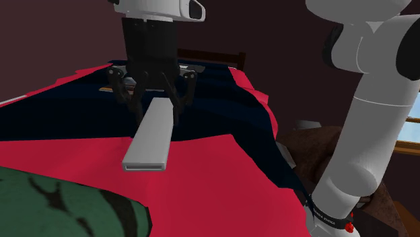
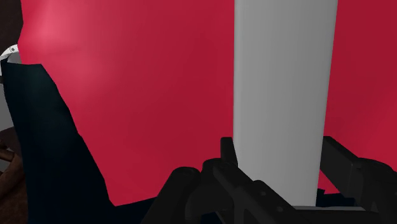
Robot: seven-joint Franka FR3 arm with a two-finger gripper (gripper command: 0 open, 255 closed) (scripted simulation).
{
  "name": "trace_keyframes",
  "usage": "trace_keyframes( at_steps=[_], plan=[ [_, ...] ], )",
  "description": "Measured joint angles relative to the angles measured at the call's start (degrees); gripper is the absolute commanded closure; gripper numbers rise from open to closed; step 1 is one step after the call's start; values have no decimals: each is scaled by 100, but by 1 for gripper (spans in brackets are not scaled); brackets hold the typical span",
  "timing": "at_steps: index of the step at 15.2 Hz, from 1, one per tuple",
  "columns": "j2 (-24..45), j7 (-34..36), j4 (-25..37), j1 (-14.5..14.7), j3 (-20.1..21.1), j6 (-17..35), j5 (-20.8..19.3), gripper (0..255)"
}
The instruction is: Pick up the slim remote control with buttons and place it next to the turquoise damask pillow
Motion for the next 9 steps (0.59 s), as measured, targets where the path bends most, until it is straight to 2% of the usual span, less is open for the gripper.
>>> trace_keyframes(
  at_steps=[9],
  plan=[
    [-373,-208,-976,-240,-54,790,322,255]
  ],
)
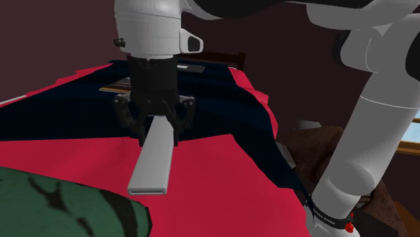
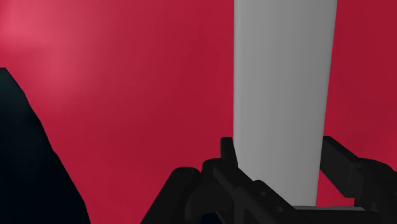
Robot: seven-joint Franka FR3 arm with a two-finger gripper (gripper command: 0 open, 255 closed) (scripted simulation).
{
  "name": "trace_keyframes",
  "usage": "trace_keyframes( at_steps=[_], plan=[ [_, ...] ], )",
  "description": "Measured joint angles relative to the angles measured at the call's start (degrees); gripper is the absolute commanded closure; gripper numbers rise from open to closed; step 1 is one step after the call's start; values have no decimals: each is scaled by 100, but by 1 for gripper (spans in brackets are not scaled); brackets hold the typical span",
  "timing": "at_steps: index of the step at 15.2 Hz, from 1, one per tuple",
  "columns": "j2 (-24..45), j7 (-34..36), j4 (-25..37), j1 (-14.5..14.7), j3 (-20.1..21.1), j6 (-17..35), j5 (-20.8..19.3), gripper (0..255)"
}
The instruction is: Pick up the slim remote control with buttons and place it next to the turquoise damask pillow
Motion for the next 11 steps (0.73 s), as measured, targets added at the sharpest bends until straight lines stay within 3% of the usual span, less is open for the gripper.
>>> trace_keyframes(
  at_steps=[11],
  plan=[
    [-107,-64,-880,-66,-31,827,88,255]
  ],
)
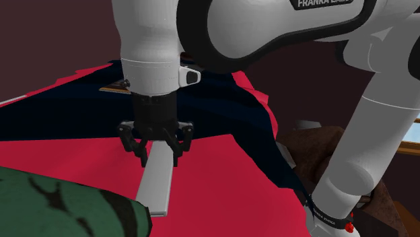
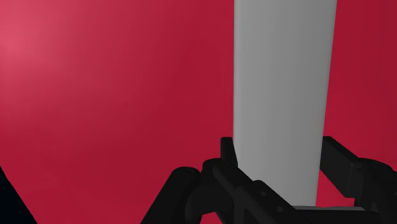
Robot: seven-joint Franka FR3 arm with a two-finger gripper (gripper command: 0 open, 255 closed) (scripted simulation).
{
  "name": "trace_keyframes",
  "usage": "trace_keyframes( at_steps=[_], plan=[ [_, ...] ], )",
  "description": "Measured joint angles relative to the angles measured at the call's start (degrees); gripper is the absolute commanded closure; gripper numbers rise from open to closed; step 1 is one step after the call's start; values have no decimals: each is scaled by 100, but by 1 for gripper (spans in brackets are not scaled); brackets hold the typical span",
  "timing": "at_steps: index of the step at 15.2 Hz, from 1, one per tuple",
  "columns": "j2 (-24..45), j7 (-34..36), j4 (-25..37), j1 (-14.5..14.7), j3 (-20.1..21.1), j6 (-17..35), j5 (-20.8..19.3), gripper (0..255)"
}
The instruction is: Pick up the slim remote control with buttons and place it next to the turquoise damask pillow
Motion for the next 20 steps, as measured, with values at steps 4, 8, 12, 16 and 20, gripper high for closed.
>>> trace_keyframes(
  at_steps=[4,8,12,16,20],
  plan=[
    [-17,-4,-57,-3,0,50,14,255],
    [-19,-5,-61,-3,0,54,16,0],
    [-20,-5,-61,-3,0,54,16,0],
    [-10,-2,363,9,10,-358,10,0],
    [96,58,718,53,30,-664,-80,0]
  ],
)
